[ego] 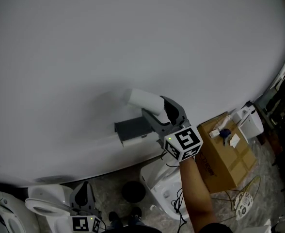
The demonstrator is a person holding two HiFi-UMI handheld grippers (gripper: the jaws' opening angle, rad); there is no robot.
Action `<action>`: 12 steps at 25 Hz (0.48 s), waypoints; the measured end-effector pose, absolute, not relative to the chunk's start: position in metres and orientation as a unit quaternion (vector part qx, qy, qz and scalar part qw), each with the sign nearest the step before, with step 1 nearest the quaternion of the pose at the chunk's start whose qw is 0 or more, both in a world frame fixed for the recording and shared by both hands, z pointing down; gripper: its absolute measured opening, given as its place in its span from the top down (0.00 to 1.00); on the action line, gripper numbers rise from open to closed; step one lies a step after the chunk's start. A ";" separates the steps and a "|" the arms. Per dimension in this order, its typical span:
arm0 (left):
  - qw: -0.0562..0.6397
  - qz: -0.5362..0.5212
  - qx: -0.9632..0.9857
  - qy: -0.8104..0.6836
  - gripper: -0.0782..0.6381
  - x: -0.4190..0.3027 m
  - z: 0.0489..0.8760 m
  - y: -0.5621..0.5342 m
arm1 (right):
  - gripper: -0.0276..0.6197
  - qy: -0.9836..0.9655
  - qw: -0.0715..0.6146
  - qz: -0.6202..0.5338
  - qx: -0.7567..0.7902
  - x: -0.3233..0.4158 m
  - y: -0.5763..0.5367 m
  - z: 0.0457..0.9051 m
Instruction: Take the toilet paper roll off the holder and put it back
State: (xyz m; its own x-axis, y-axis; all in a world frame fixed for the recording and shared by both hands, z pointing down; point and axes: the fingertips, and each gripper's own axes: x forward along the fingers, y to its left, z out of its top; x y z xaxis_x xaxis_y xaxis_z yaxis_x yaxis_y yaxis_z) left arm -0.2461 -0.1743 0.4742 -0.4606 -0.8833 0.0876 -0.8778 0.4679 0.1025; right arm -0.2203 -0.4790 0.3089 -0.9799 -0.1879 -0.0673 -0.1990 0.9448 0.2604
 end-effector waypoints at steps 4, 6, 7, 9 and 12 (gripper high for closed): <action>0.067 -0.018 0.514 -0.855 0.89 -0.247 0.479 -0.173 | 0.50 0.988 0.000 0.124 -0.096 -0.227 -0.483 0.336; 0.071 -0.016 0.512 -0.856 0.89 -0.248 0.481 -0.171 | 0.50 0.989 -0.016 0.110 -0.094 -0.232 -0.486 0.358; 0.072 -0.015 0.511 -0.857 0.89 -0.248 0.481 -0.171 | 0.50 0.990 -0.025 0.101 -0.093 -0.235 -0.489 0.370; 0.069 -0.014 0.511 -0.857 0.89 -0.249 0.481 -0.170 | 0.50 0.991 -0.043 0.085 -0.094 -0.240 -0.493 0.393; 0.074 -0.012 0.506 -0.859 0.89 -0.251 0.481 -0.170 | 0.50 0.991 -0.071 0.062 -0.094 -0.247 -0.499 0.428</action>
State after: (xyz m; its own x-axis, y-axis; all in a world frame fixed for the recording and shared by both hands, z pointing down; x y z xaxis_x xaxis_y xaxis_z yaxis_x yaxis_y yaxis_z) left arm -0.2510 -0.1696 0.4815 -0.4764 -0.8717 0.1145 -0.8683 0.4869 0.0946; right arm -0.2470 -0.4987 0.4279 -0.9723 -0.1949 0.1291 -0.1772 0.9747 0.1363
